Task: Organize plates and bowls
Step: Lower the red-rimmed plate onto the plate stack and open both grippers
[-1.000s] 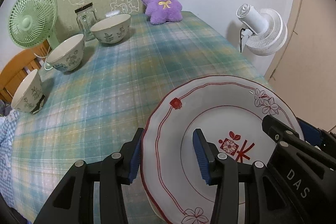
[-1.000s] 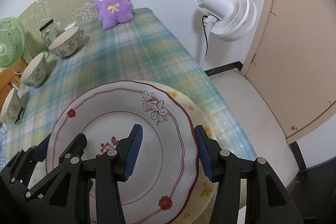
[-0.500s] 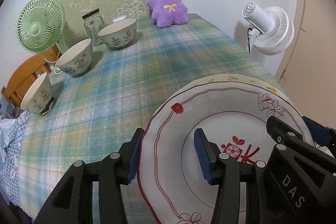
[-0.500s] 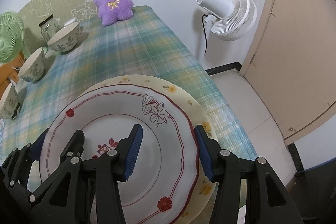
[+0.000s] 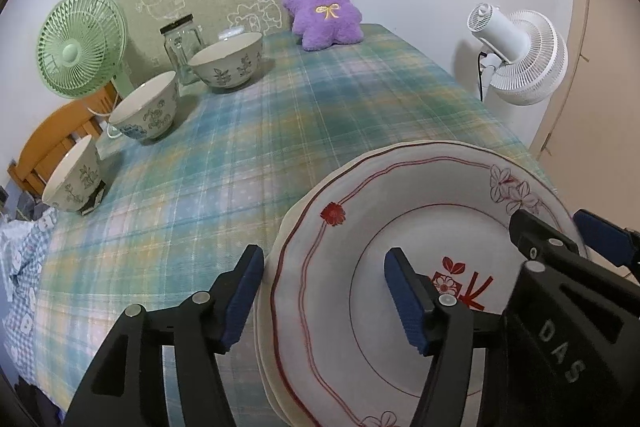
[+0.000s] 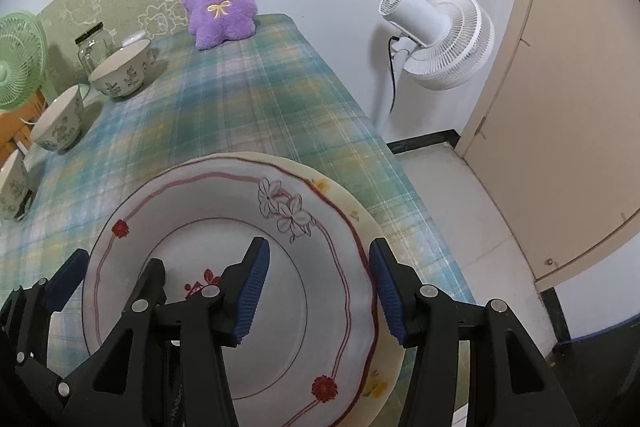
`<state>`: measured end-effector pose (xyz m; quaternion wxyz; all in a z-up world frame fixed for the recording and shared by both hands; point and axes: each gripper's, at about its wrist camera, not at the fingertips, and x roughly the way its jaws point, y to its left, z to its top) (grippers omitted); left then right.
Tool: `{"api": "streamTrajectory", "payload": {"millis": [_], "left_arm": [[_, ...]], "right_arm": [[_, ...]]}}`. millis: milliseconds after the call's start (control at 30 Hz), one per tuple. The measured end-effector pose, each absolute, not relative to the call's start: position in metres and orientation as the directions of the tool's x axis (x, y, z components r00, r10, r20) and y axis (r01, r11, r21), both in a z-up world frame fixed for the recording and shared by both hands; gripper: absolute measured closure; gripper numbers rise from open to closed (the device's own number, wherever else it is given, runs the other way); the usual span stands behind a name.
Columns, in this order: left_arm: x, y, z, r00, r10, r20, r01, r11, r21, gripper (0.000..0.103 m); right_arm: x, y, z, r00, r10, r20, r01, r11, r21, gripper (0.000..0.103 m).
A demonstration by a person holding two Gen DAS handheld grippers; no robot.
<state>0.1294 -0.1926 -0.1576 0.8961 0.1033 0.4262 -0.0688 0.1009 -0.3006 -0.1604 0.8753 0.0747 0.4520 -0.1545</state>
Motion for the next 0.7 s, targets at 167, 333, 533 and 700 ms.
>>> {"api": "streamTrajectory", "payload": {"millis": [167, 333, 533, 700], "left_arm": [[0.124, -0.183, -0.135, 0.622, -0.044, -0.781, 0.187, 0.978, 0.094, 0.029], [0.12, -0.166, -0.104, 0.637, -0.028, -0.77, 0.151, 0.984, 0.089, 0.018], [0.116, -0.131, -0.069, 0.67, -0.028, -0.742, 0.118, 0.991, 0.069, 0.012], [0.119, -0.095, -0.053, 0.68, -0.033, -0.733, 0.102, 0.994, 0.05, 0.012]], "right_arm": [[0.104, -0.303, -0.146, 0.551, -0.134, -0.824, 0.27, 0.963, 0.023, 0.046], [0.104, -0.29, -0.114, 0.577, -0.079, -0.813, 0.203, 0.978, 0.049, 0.033], [0.103, -0.261, -0.074, 0.632, -0.063, -0.773, 0.17, 0.984, 0.059, 0.024], [0.111, -0.218, -0.056, 0.632, -0.057, -0.773, 0.133, 0.99, 0.036, 0.024]]}}
